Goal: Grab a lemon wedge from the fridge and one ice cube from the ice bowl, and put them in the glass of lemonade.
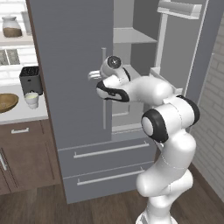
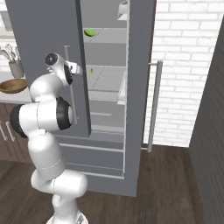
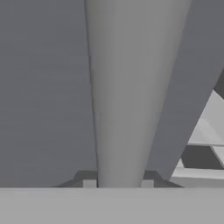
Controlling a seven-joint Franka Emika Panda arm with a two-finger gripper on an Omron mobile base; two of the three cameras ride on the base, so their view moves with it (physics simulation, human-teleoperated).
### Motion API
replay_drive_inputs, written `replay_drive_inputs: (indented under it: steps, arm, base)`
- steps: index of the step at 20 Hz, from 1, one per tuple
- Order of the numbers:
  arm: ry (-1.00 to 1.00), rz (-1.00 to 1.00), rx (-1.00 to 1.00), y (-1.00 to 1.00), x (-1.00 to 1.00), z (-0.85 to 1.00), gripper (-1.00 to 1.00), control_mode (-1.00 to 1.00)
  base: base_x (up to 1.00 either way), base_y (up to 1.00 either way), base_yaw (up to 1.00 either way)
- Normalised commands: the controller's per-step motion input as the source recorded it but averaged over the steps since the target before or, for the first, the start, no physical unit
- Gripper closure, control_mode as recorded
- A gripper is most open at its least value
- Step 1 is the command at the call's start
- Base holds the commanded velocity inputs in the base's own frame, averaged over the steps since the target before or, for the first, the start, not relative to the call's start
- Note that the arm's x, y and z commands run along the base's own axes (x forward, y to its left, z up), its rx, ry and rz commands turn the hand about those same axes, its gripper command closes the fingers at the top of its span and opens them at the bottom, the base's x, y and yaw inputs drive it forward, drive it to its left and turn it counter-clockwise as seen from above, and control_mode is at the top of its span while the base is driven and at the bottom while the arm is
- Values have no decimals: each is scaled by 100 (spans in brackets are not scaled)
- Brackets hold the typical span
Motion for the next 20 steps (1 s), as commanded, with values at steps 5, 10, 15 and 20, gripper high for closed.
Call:
replay_drive_inputs:
  steps: [5,10,15,20]
  arm:
    - [-5,0,1,63,-2,-10,100,-100]
    - [-5,0,0,81,-29,2,100,-100]
    - [0,5,0,81,-76,12,100,-100]
    - [0,11,0,67,-97,23,100,-100]
  base:
    - [0,0,0]
    - [0,0,0]
    - [0,0,0]
    - [0,0,0]
